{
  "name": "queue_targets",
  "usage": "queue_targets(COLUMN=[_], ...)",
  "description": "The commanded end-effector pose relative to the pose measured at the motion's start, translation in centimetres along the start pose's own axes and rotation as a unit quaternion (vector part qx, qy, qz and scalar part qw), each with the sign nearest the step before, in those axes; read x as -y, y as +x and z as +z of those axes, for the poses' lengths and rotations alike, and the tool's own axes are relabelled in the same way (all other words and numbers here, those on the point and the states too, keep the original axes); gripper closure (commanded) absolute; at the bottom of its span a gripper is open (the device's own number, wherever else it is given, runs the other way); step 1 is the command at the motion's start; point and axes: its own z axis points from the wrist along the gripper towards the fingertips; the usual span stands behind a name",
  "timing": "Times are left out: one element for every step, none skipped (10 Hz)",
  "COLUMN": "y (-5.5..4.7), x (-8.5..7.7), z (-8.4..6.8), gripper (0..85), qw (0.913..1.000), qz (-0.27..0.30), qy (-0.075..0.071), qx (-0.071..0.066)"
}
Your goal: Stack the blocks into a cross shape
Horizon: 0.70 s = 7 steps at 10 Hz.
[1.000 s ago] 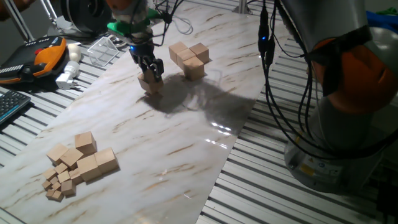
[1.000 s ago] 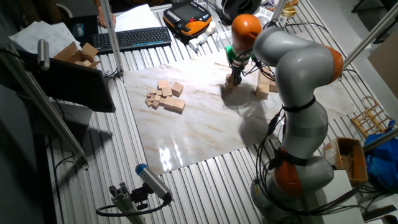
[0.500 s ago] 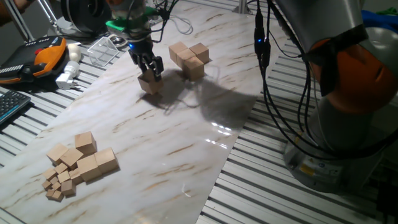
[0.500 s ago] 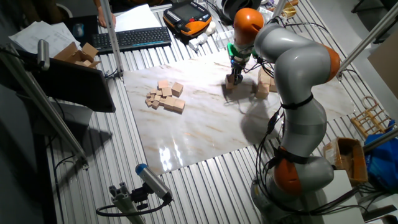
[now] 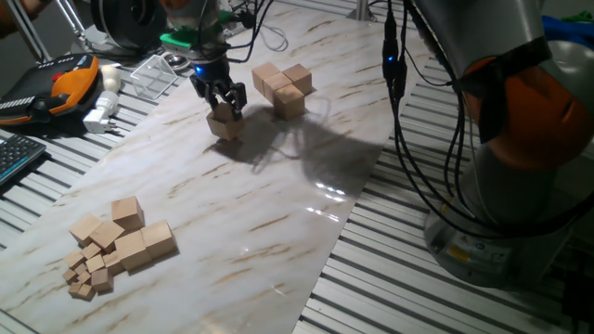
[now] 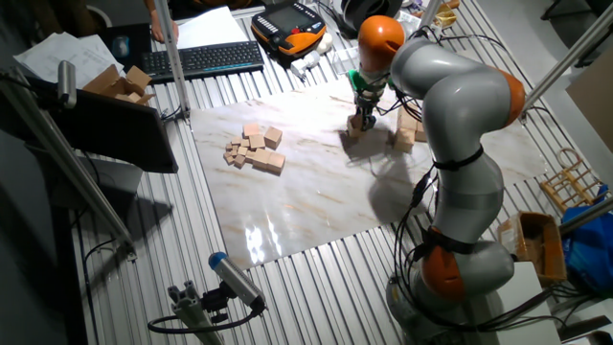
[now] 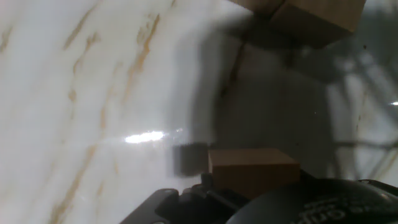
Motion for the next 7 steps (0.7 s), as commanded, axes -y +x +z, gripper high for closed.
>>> queue_targets(y=[-1.0, -2.4, -4.1, -5.3, -6.3, -7.0, -7.4], x=[-0.1, -0.3, -0.4, -0.5, -0.6, -0.5, -0.6], z=[0.2, 0.3, 0.1, 0.0, 0.0, 0.1, 0.4], gripper=[85.0, 85.0, 85.0, 85.0, 85.0, 85.0, 85.0], qw=[1.0, 0.9998, 0.9995, 0.9987, 0.9976, 0.9966, 0.9948], qz=[0.006, 0.013, 0.027, 0.043, 0.061, 0.074, 0.094], qy=[-0.006, -0.012, -0.015, -0.02, -0.026, -0.031, -0.039], qx=[0.002, 0.002, -0.007, -0.018, -0.021, -0.018, -0.009])
